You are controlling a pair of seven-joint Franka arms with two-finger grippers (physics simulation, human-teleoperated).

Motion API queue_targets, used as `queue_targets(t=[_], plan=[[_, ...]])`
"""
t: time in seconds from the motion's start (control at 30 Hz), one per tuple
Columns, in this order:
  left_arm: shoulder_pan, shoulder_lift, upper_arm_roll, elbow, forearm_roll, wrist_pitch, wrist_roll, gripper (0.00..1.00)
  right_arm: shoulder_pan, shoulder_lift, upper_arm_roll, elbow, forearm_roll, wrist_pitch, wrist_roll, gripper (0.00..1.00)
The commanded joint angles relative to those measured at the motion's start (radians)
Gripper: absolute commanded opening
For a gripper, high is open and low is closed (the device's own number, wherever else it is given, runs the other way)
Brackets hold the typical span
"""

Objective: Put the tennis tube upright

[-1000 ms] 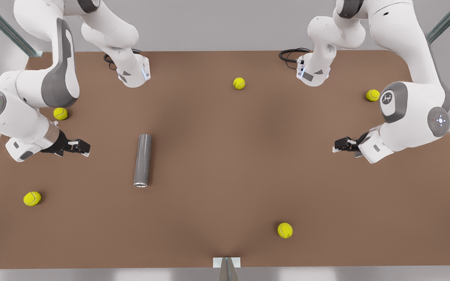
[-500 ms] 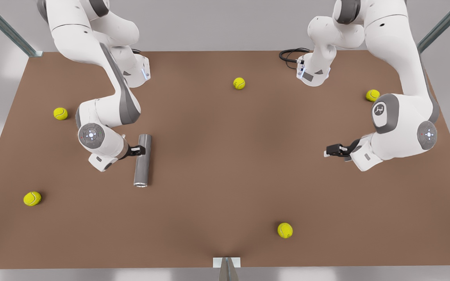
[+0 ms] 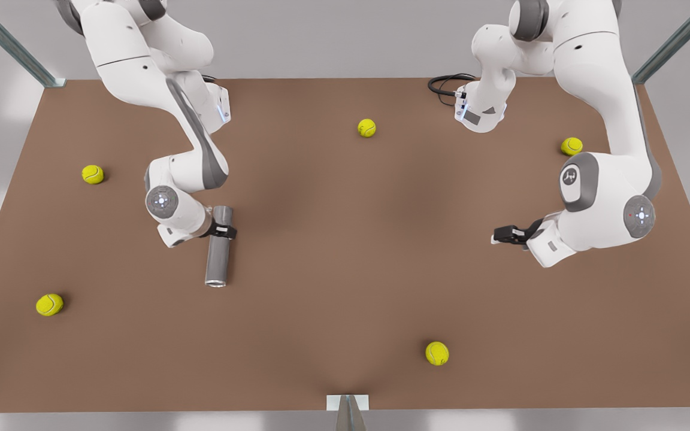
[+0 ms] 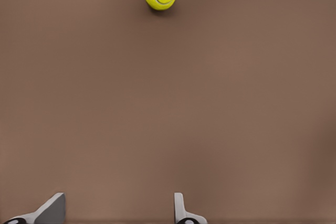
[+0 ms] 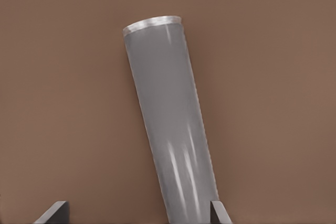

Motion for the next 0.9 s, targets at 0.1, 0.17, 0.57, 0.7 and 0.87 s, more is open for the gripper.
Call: queue_targets(t=[0.1,0.17,0.57,0.7,0.87], plan=[[-0.002,0.001,0.0,-0.003,0.001,0.012,-0.014,1.0,-0.004,0.038,-0.001,-0.042,0.007,0.204,0.409,1.0],[-0.002,0.004,0.0,-0.005,0.001,0.015,-0.014,1.0,0.0,0.05,-0.001,-0.042,0.006,0.202,0.401,1.0],[-0.002,0.04,0.0,-0.003,0.0,0.051,-0.012,1.0,-0.024,0.152,0.006,-0.074,-0.151,0.205,0.096,1.0],[-0.002,0.047,0.0,-0.003,0.0,0.054,-0.012,1.0,-0.026,0.172,0.006,-0.084,-0.158,0.204,-0.088,1.0],[-0.002,0.047,0.0,-0.003,0.0,0.054,-0.014,1.0,-0.02,0.173,0.005,-0.108,-0.16,0.204,-0.231,0.97]])
